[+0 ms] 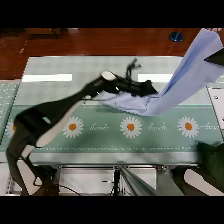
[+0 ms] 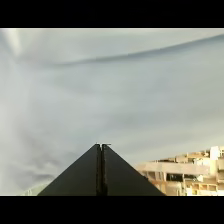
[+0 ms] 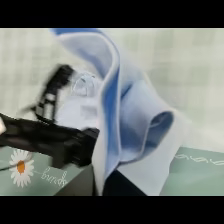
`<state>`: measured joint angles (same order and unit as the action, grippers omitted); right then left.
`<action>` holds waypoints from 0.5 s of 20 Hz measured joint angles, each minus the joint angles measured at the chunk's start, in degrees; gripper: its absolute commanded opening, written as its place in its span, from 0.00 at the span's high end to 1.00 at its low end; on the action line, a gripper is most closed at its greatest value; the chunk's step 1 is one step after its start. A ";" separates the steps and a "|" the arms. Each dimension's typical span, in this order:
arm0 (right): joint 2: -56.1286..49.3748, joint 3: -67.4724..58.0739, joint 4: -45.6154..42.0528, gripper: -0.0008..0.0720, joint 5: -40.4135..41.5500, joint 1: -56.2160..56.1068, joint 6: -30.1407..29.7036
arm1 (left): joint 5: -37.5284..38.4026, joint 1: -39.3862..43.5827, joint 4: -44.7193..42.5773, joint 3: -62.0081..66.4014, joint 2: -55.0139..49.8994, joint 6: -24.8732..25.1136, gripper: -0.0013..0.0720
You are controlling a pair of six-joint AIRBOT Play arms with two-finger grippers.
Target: Fold the shirts.
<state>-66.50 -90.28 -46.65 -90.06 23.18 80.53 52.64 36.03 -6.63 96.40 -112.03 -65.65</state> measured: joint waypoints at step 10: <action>-8.33 0.00 -5.84 0.96 12.24 -23.58 2.89 | 21.29 -35.89 -3.17 0.33 26.95 4.70 0.95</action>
<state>-74.83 -90.28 -52.49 -77.82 -0.40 83.42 73.93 0.14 -9.80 96.73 -85.08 -60.95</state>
